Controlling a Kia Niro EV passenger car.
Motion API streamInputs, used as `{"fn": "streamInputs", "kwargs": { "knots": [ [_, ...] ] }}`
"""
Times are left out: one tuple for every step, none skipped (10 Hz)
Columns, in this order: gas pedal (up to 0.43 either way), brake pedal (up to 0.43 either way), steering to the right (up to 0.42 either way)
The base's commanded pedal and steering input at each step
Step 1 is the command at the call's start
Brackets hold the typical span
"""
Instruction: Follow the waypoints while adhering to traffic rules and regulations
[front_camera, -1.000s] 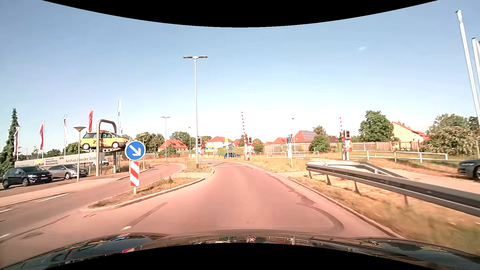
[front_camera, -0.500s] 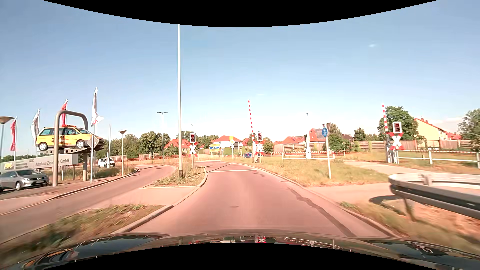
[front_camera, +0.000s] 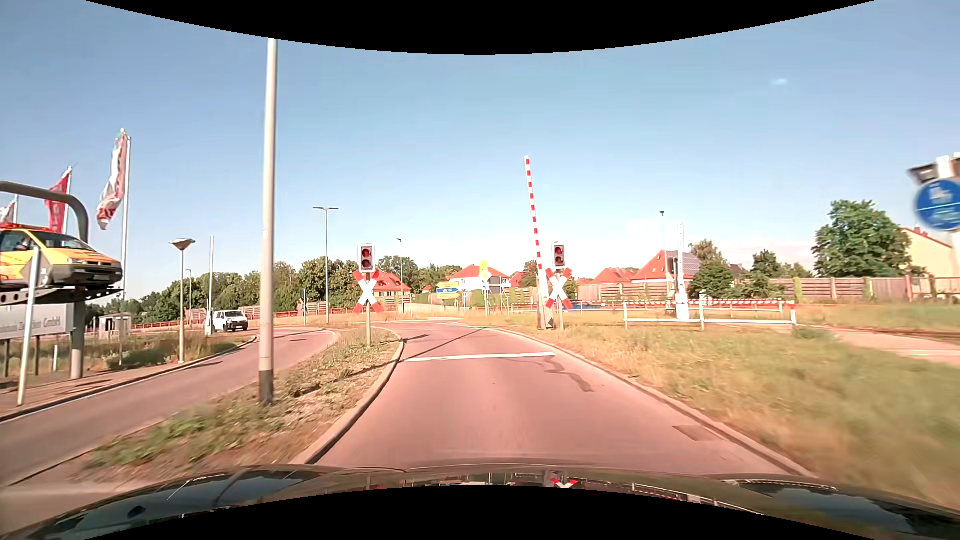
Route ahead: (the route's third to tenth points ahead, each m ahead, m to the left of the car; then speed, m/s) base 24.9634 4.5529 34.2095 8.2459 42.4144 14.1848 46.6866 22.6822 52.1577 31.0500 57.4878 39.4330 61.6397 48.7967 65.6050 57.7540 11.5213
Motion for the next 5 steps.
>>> {"fn": "streamInputs", "kwargs": {
  "knots": [
    [0.098,0.006,-0.062],
    [0.110,0.006,-0.069],
    [0.110,0.006,-0.072],
    [0.110,0.006,-0.076],
    [0.110,0.006,-0.080]
  ]
}}
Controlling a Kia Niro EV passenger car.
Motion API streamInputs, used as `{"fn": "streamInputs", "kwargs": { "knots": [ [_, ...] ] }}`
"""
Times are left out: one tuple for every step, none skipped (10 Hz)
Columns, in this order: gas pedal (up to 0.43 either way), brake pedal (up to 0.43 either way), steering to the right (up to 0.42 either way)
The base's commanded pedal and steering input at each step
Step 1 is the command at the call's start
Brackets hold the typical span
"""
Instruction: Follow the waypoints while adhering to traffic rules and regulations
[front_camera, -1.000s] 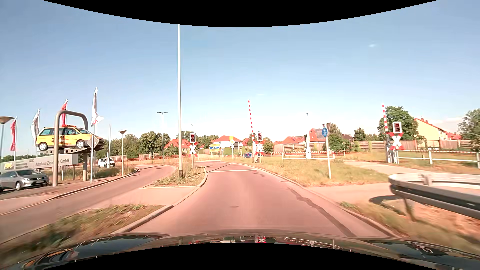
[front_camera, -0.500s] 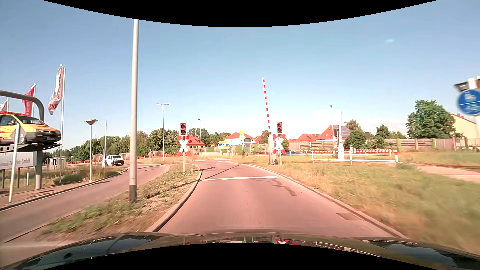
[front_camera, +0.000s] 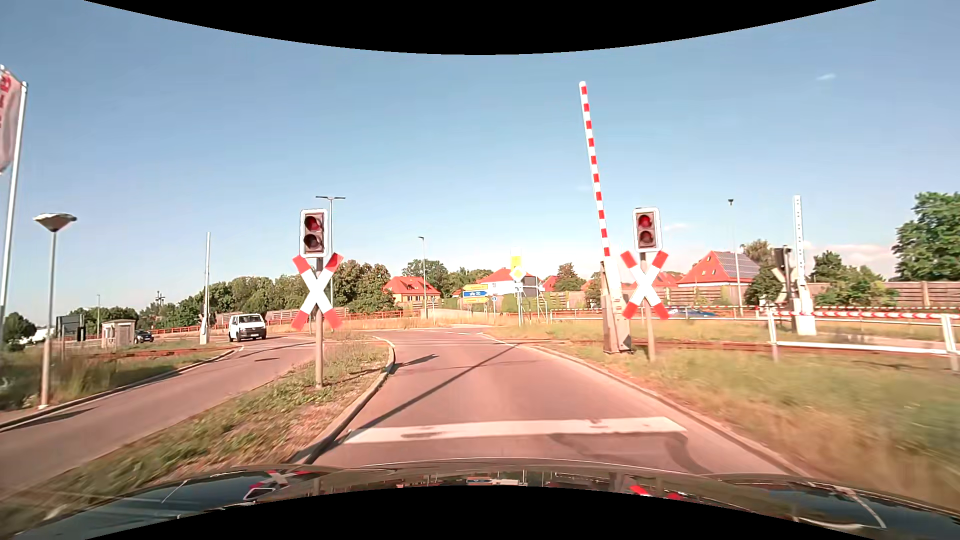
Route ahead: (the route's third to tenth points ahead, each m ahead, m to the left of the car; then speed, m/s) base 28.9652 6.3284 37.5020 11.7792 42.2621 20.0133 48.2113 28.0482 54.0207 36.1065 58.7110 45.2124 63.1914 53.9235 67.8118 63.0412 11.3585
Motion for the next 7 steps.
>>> {"fn": "streamInputs", "kwargs": {
  "knots": [
    [0.110,0.006,-0.081],
    [0.110,0.006,-0.081],
    [0.110,0.006,-0.080],
    [0.110,0.006,-0.081],
    [0.118,0.006,-0.081],
    [0.118,0.006,-0.081],
    [0.130,0.006,-0.081]
  ]
}}
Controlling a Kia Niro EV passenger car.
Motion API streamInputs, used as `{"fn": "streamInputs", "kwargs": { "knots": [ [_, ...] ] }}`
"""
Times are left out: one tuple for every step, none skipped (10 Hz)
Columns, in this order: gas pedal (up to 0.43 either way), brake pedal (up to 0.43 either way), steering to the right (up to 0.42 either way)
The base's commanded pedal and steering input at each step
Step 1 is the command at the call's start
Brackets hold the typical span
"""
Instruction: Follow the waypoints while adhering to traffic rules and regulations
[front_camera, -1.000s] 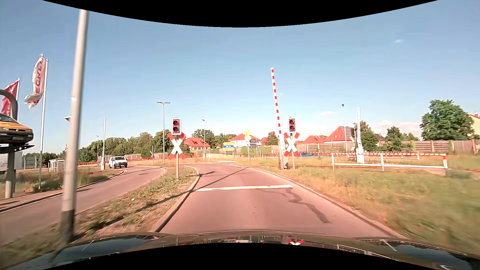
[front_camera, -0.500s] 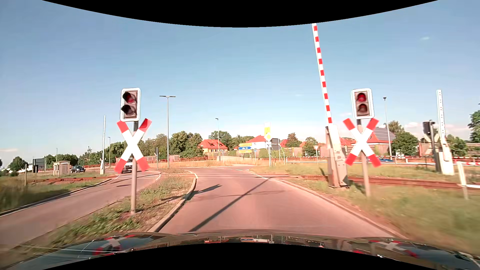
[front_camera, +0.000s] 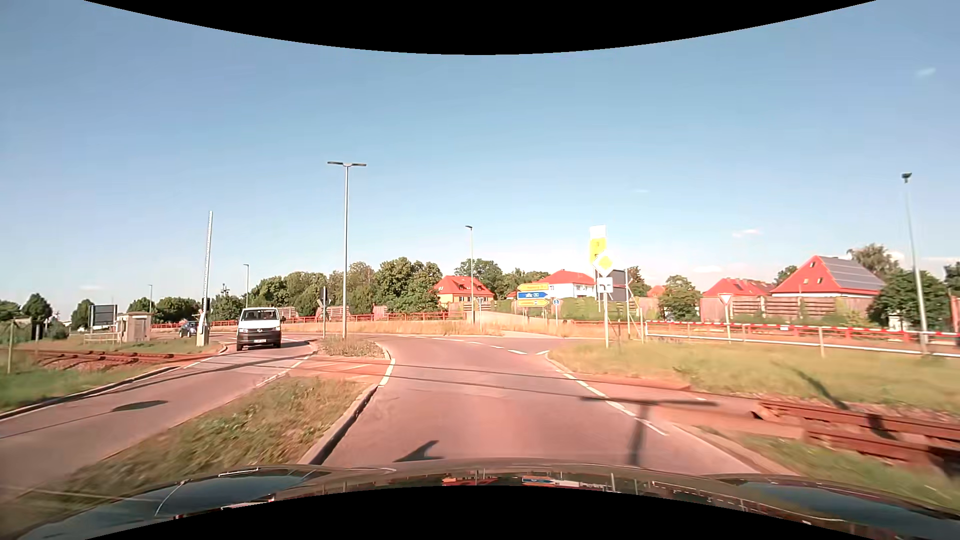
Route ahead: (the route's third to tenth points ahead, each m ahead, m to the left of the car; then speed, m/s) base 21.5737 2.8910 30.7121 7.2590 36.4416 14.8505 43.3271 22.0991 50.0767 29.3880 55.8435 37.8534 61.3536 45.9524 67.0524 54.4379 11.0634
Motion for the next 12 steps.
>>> {"fn": "streamInputs", "kwargs": {
  "knots": [
    [0.130,0.006,-0.081],
    [0.138,0.006,-0.081],
    [0.138,0.006,-0.081],
    [0.138,0.006,-0.081],
    [0.138,0.006,-0.084],
    [0.138,0.006,-0.085],
    [0.138,0.006,-0.085],
    [0.138,0.006,-0.087],
    [0.138,0.006,-0.088],
    [0.138,0.006,-0.088],
    [0.138,0.006,-0.087],
    [0.150,0.006,-0.087]
  ]
}}
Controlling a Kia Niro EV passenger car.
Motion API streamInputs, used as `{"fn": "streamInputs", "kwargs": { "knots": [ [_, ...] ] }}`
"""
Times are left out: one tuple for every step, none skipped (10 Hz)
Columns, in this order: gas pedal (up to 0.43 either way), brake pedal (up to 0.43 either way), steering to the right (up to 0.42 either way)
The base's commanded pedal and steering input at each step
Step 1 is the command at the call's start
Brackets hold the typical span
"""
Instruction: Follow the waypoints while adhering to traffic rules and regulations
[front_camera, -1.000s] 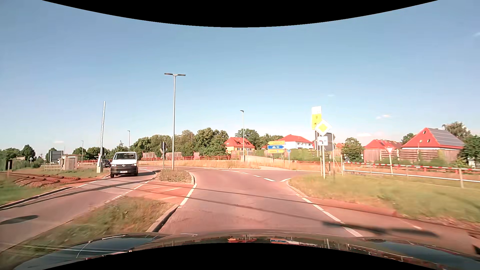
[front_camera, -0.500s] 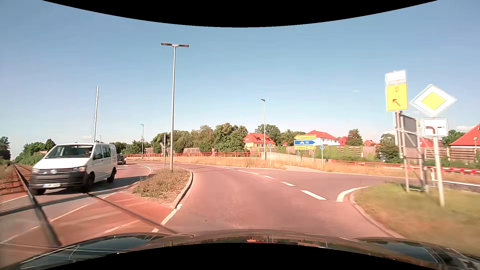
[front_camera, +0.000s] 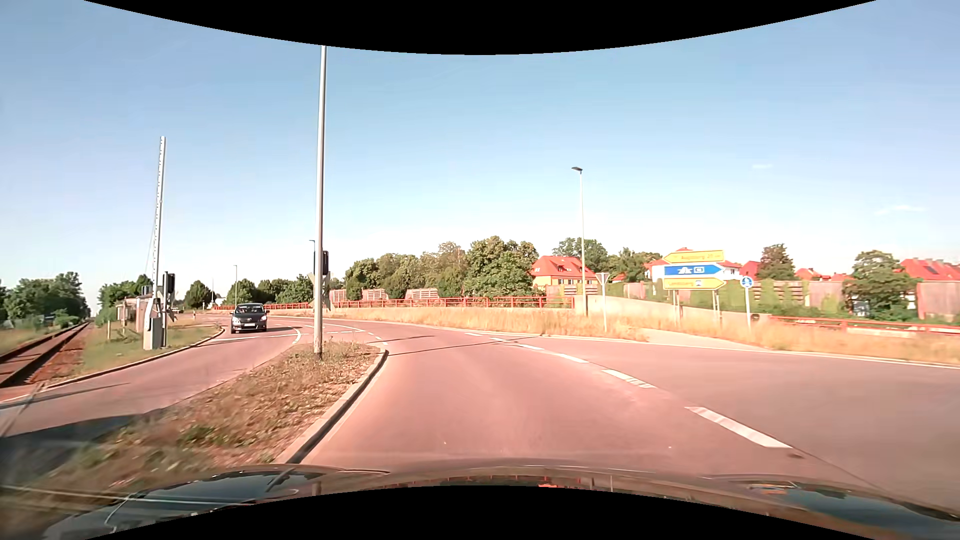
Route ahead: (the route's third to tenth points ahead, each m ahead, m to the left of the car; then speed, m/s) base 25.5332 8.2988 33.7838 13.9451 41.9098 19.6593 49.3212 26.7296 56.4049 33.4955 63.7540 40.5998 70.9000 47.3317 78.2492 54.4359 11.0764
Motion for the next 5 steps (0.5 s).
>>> {"fn": "streamInputs", "kwargs": {
  "knots": [
    [0.150,0.006,-0.091],
    [0.150,0.006,-0.092],
    [0.169,0.006,-0.093],
    [0.177,0.006,-0.093],
    [0.177,0.006,-0.093]
  ]
}}
